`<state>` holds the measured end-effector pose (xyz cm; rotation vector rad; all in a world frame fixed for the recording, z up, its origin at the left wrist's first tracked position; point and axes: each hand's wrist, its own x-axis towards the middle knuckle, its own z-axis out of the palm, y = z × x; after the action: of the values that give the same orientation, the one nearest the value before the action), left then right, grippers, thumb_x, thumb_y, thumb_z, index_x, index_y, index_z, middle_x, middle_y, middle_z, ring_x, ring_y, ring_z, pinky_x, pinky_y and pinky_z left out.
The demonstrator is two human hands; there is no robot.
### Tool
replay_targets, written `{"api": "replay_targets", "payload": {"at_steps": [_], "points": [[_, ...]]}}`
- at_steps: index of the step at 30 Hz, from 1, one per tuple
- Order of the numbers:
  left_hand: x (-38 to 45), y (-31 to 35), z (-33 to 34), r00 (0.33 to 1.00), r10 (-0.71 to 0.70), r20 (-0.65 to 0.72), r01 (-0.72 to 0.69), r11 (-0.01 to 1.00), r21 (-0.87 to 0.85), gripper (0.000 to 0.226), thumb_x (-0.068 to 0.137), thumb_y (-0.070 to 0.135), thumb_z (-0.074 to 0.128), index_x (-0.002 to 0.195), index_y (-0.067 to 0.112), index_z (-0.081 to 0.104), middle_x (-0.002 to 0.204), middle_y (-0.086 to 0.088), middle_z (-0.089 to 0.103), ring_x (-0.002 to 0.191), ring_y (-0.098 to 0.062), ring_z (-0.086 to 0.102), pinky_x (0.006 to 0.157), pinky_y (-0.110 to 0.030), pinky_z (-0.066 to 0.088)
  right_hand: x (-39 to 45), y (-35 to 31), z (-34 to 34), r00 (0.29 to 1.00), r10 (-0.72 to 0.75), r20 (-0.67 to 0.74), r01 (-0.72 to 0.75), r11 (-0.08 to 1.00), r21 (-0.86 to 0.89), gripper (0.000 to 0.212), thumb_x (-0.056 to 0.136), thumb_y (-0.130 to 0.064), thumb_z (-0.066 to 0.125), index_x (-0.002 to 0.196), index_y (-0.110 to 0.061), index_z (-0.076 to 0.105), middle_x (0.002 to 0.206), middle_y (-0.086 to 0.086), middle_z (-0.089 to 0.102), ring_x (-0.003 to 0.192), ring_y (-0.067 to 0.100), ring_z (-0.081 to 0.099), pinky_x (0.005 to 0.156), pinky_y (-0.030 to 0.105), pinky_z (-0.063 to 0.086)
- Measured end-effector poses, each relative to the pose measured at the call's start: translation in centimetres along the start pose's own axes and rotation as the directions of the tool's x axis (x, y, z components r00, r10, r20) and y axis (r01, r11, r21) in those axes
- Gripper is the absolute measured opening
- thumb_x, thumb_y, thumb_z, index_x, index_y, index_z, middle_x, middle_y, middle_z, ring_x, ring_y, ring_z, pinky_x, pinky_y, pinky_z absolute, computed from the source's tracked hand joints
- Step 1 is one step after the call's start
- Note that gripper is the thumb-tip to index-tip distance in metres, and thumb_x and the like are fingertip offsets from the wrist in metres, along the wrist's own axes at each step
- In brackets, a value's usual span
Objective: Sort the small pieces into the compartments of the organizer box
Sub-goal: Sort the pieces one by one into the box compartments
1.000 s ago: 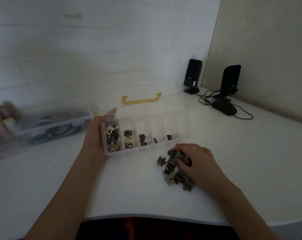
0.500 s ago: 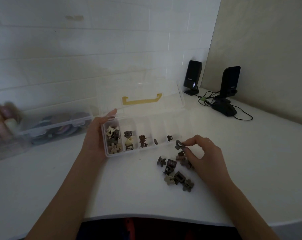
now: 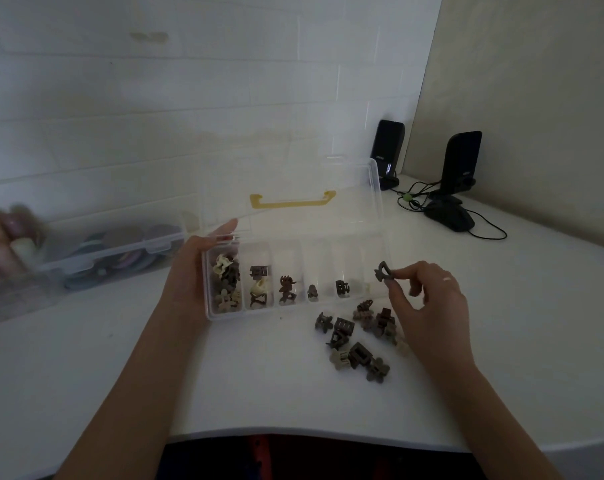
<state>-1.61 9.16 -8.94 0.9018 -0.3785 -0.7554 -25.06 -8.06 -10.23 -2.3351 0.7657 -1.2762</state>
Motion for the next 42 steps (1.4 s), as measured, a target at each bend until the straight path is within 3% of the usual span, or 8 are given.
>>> {"api": "replay_targets", "payload": {"at_steps": [6, 11, 16, 20, 24, 29, 35, 42], "points": [[-0.2, 0.1, -0.1, 0.999, -0.024, 0.027, 0.023, 1.000, 0.015, 0.029, 0.086, 0.022, 0.045, 0.099, 0.022, 0.071, 0.090, -0.002, 0.067, 0.080, -0.023, 0.064, 0.076, -0.041, 0.050, -0.1, -0.4, -0.2, 0.999, -0.038, -0.020, 0.037, 0.997, -0.065, 0.010, 0.077, -0.009, 0.071, 0.081, -0.014, 0.064, 0.064, -0.019, 0.036, 0.065, 0.011, 0.039, 0.060, 0.025, 0.030], [-1.0, 0.1, 0.5, 0.997, -0.015, 0.078, 0.015, 1.000, 0.003, 0.039, 0.058, 0.027, 0.058, 0.092, 0.023, 0.077, 0.075, 0.001, 0.068, 0.066, -0.017, 0.065, 0.068, -0.034, 0.053, 0.0, -0.5, 0.0, 0.996, -0.087, 0.002, 0.086, 0.982, -0.168, 0.013, 0.075, -0.006, 0.071, 0.080, -0.015, 0.063, 0.066, -0.015, 0.038, 0.065, 0.012, 0.041, 0.065, 0.029, 0.031], [-0.8, -0.1, 0.4, 0.998, -0.027, 0.060, 0.027, 1.000, 0.006, 0.038, 0.068, 0.027, 0.049, 0.095, 0.025, 0.075, 0.080, 0.001, 0.068, 0.070, -0.018, 0.065, 0.072, -0.036, 0.050, 0.3, -0.6, 1.0, 0.995, -0.096, 0.025, 0.099, 0.955, -0.279, 0.016, 0.079, -0.007, 0.066, 0.090, -0.016, 0.069, 0.077, 0.001, 0.060, 0.074, 0.024, 0.055, 0.068, 0.035, 0.039], [-0.1, 0.1, 0.0, 1.000, -0.007, -0.019, 0.007, 1.000, -0.003, 0.032, 0.087, 0.024, 0.044, 0.110, 0.020, 0.066, 0.097, -0.003, 0.066, 0.080, -0.021, 0.065, 0.074, -0.039, 0.051, 0.0, -0.7, 0.5, 0.996, -0.090, -0.019, 0.084, 0.974, -0.210, 0.020, 0.082, -0.008, 0.063, 0.098, -0.018, 0.069, 0.075, -0.006, 0.053, 0.074, 0.019, 0.051, 0.071, 0.031, 0.035], [-0.1, 0.1, 0.1, 0.995, 0.026, -0.097, -0.034, 0.996, -0.078, 0.026, 0.089, 0.023, 0.050, 0.108, 0.022, 0.067, 0.099, -0.002, 0.072, 0.084, -0.022, 0.070, 0.072, -0.039, 0.055, -0.2, -0.7, -0.3, 0.999, -0.044, -0.022, 0.040, 0.988, -0.149, 0.016, 0.078, -0.003, 0.062, 0.084, -0.018, 0.061, 0.070, -0.010, 0.049, 0.070, 0.015, 0.047, 0.072, 0.029, 0.031], [-0.4, 0.2, 0.7, 0.983, 0.077, -0.165, -0.094, 0.991, -0.093, 0.026, 0.089, 0.020, 0.050, 0.097, 0.023, 0.075, 0.091, -0.002, 0.075, 0.075, -0.020, 0.072, 0.059, -0.036, 0.057, -0.2, -0.4, -0.3, 0.995, 0.002, 0.098, 0.013, 0.988, -0.152, 0.017, 0.076, -0.005, 0.062, 0.073, -0.020, 0.057, 0.068, -0.008, 0.053, 0.070, 0.015, 0.049, 0.072, 0.029, 0.029], [-0.6, 0.2, 0.9, 0.992, 0.051, -0.119, -0.059, 0.996, -0.066, 0.024, 0.088, 0.022, 0.051, 0.104, 0.022, 0.070, 0.091, -0.002, 0.072, 0.074, -0.021, 0.071, 0.061, -0.034, 0.057, -0.4, 0.2, 0.3, 0.900, 0.076, 0.429, 0.011, 0.980, -0.196, 0.032, 0.088, -0.026, 0.050, 0.116, -0.034, 0.061, 0.112, -0.014, 0.056, 0.108, 0.008, 0.046, 0.091, 0.028, 0.026], [-0.5, 0.1, 0.6, 0.993, 0.045, -0.109, -0.050, 0.998, -0.043, 0.027, 0.089, 0.022, 0.046, 0.100, 0.022, 0.071, 0.092, -0.001, 0.072, 0.076, -0.020, 0.071, 0.062, -0.035, 0.056, -0.4, 0.3, 0.6, 0.869, 0.041, 0.492, 0.015, 0.994, -0.109, 0.018, 0.089, -0.026, 0.054, 0.094, -0.038, 0.066, 0.098, -0.022, 0.061, 0.101, 0.008, 0.048, 0.092, 0.035, 0.035]]}}
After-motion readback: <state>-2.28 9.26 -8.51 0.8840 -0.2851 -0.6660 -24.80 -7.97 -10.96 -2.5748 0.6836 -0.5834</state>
